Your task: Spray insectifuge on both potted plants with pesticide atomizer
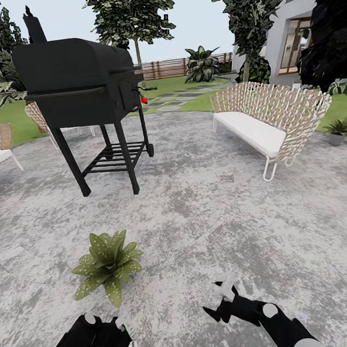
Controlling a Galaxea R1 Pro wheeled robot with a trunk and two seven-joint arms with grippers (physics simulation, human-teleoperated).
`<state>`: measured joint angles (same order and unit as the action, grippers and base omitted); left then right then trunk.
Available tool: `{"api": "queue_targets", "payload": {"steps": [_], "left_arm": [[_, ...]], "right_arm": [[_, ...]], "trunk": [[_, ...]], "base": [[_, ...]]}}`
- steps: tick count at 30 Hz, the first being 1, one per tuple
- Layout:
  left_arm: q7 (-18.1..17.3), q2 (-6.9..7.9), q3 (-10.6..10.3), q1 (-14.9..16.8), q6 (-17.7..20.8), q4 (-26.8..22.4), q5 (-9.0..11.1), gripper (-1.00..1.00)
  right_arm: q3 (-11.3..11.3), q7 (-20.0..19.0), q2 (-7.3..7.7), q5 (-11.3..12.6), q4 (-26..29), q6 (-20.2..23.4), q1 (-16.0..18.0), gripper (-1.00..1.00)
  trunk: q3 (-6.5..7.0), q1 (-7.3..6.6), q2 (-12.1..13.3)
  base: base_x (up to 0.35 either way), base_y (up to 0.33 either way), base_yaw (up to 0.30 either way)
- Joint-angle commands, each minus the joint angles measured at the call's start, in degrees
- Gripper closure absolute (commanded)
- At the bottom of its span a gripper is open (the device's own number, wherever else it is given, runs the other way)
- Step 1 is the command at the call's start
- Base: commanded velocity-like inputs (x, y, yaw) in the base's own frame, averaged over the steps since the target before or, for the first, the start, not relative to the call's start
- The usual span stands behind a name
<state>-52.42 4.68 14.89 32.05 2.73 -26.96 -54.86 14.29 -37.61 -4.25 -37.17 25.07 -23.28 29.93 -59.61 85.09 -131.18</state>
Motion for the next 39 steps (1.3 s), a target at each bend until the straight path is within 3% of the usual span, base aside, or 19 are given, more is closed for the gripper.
{"api": "queue_targets", "payload": {"steps": [1,6,10,17,18,20,22,28,32,36,37,39], "left_arm": [[-0.40,-0.21,0.40,0.35,0.01,-0.13,-0.26,1.00],[-1.65,-1.44,0.24,1.91,0.39,-0.24,-0.70,1.00],[-3.02,-2.24,0.01,3.09,0.39,-0.36,-0.94,1.00],[-5.41,-2.40,-2.24,3.37,0.53,-0.37,-1.04,1.00],[-5.67,-2.53,-5.31,3.43,0.49,-0.44,-1.03,1.00],[-5.69,-2.55,-5.43,3.43,0.46,-0.47,-1.09,1.00],[-6.23,-2.57,-5.51,3.39,0.44,-0.74,-1.34,1.00],[-8.65,-3.02,-5.67,3.37,0.56,-2.84,-2.21,1.00],[-8.84,-3.42,-8.32,3.37,0.67,-3.15,-2.23,1.00],[-8.92,-4.58,-9.24,3.37,0.56,-4.43,-2.23,1.00],[-8.95,-4.94,-9.31,3.37,0.55,-4.55,-2.23,1.00],[-9.00,-6.03,-9.82,3.37,0.47,-4.71,-2.25,1.00]], "right_arm": [[0.48,-0.28,0.27,-0.44,0.01,-0.28,0.04,-1.00],[0.47,-0.46,1.89,-0.44,-0.06,-0.26,0.04,-1.00],[0.34,-0.64,1.56,-0.52,0.21,-0.20,0.04,-1.00],[-0.84,-0.80,1.17,-0.53,0.41,-0.19,0.22,-1.00],[-3.42,-0.98,1.06,-0.53,0.60,-0.16,0.48,-1.00],[-5.64,-3.61,1.02,-0.53,0.98,-0.08,0.90,-1.00],[-6.78,-8.97,1.00,-0.45,2.35,0.04,1.54,-1.00],[-7.16,-14.61,0.92,-0.36,3.72,2.50,1.95,-1.00],[-7.17,-17.85,0.91,-0.36,3.84,3.40,2.86,-1.00],[-7.17,-18.33,0.91,-0.36,3.96,5.01,3.17,-1.00],[-7.17,-18.40,0.91,-0.36,4.02,5.16,3.18,1.00],[-7.17,-18.73,0.91,-0.36,4.09,5.36,3.20,1.00]], "trunk": [[-0.05,-0.01,-0.02],[-0.05,-0.01,-0.02],[-0.05,-0.01,-0.02],[-0.05,-0.01,-0.02],[-0.05,-0.01,-0.02],[-0.05,-0.01,-0.02],[-0.05,-0.01,-0.02],[-0.05,-0.01,-0.02],[-0.05,-0.01,-0.02],[-0.05,-0.01,-0.02],[-0.05,-0.01,-0.02],[-0.05,-0.01,-0.02]], "base": [[0.000,0.000,0.000],[0.000,0.000,0.000],[0.000,0.000,0.000],[0.000,0.000,0.000],[0.000,0.000,0.000],[0.000,0.000,0.000],[0.000,0.000,0.000],[0.000,0.000,0.000],[0.000,0.000,0.000],[0.000,0.000,0.000],[0.000,0.000,0.000],[0.000,0.000,0.000]]}}
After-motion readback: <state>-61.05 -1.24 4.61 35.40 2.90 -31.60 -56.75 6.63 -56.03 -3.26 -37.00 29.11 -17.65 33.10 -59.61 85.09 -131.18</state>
